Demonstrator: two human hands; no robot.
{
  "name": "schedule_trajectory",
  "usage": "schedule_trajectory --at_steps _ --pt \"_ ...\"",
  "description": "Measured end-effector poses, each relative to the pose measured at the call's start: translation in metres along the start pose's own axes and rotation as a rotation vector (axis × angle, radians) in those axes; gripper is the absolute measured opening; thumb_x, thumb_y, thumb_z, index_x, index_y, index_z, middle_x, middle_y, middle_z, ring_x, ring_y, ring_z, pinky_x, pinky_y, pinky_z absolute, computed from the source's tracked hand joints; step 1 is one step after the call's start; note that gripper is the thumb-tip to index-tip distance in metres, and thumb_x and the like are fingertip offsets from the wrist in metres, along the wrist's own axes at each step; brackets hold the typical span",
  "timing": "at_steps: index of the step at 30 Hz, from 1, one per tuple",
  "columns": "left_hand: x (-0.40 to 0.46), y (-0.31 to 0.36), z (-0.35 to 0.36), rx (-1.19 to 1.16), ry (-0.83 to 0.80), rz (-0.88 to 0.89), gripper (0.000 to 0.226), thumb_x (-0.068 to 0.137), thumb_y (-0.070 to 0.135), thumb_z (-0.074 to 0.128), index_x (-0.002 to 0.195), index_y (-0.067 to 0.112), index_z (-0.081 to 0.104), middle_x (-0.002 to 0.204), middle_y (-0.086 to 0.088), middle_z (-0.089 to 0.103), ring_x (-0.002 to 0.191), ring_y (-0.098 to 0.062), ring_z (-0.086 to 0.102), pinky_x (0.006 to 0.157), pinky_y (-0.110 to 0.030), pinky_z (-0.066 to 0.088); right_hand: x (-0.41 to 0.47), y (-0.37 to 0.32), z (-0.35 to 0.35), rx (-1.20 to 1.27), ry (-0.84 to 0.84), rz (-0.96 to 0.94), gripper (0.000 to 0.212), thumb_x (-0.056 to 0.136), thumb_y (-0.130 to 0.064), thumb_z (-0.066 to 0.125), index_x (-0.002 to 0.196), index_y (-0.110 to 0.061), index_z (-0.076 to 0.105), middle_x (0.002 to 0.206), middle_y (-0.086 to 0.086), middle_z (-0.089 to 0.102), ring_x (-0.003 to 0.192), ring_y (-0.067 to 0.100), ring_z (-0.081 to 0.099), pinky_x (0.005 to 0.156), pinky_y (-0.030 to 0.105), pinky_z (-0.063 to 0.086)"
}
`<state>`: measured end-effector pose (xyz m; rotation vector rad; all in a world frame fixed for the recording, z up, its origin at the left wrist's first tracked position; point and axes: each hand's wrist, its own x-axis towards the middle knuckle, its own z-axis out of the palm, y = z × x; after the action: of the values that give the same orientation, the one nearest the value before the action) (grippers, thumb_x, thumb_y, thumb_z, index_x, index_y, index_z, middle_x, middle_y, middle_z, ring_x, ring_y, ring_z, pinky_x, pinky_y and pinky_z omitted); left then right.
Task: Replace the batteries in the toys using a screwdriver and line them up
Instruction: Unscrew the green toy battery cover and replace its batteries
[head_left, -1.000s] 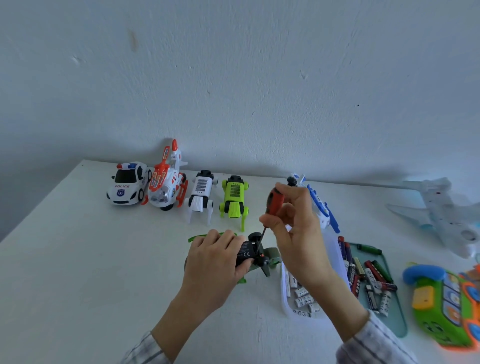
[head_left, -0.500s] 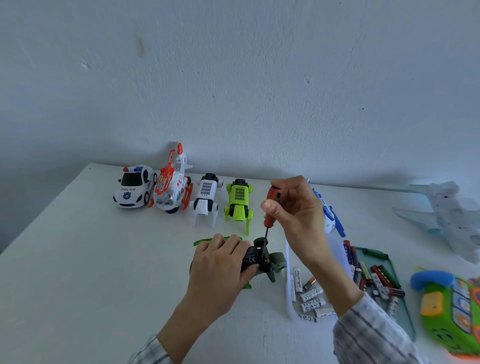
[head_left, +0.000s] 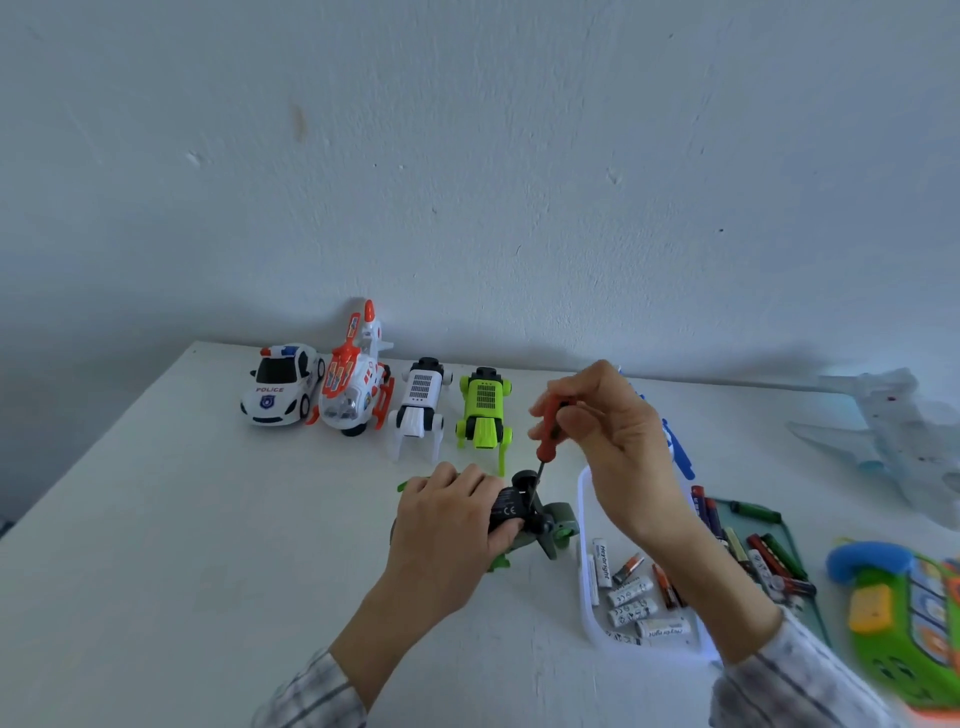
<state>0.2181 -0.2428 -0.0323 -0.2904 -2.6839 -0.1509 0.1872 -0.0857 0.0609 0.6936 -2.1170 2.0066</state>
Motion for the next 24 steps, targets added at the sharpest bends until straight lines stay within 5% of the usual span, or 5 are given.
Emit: schedule_trajectory --at_steps 6,13,16,19,24 --pt "-0.001 0.000 -0.001 0.015 -0.008 0.006 0.034 0.079 0.054 0.046 0.087 0.027 0.065 0.076 0.011 0.058 0.068 -0.015 0.053 0.058 -0.028 0.041 0.005 -0.003 -0.009 -0.084 0.063 0.090 0.019 0.081 -0.007 0.070 0.083 -0.016 0.054 0.076 0.012 0.060 0.063 0.034 0.063 0.063 0.030 0.052" --pt "-0.003 0.002 -0.001 0.016 0.003 0.012 0.039 0.082 0.053 0.037 0.088 0.026 0.064 0.077 0.010 0.057 0.068 -0.016 0.052 0.058 -0.030 0.041 0.003 -0.006 -0.021 -0.040 -0.038 0.132 0.034 0.090 0.018 0.044 0.097 -0.013 0.056 0.097 0.019 0.068 0.091 0.020 0.070 0.081 0.029 0.055" --pt "-0.005 0.002 0.000 0.023 0.021 0.029 0.037 0.083 0.052 0.038 0.090 0.025 0.062 0.079 0.008 0.056 0.068 -0.017 0.052 0.059 -0.032 0.042 0.005 -0.003 -0.030 -0.001 -0.067 0.173 0.026 0.078 -0.001 0.073 0.093 -0.021 0.065 0.129 0.006 0.055 0.112 0.016 0.061 0.087 0.030 0.055" --pt "-0.007 0.003 -0.001 0.029 0.031 0.035 0.038 0.083 0.051 0.038 0.090 0.023 0.062 0.079 0.007 0.056 0.068 -0.018 0.052 0.059 -0.033 0.043 -0.001 0.001 -0.024 -0.080 0.032 0.093 0.030 0.062 -0.037 0.085 0.087 -0.038 0.067 0.111 0.001 0.059 0.092 0.021 0.066 0.075 0.028 0.055" --pt "-0.008 0.003 -0.001 0.034 0.012 0.040 0.038 0.083 0.051 0.038 0.091 0.022 0.062 0.080 0.007 0.056 0.070 -0.019 0.052 0.059 -0.034 0.043 -0.005 0.009 -0.016 0.080 0.147 0.036 0.030 0.080 0.024 0.054 0.089 -0.005 0.056 0.080 0.019 0.064 0.059 0.036 0.061 0.059 0.024 0.050"
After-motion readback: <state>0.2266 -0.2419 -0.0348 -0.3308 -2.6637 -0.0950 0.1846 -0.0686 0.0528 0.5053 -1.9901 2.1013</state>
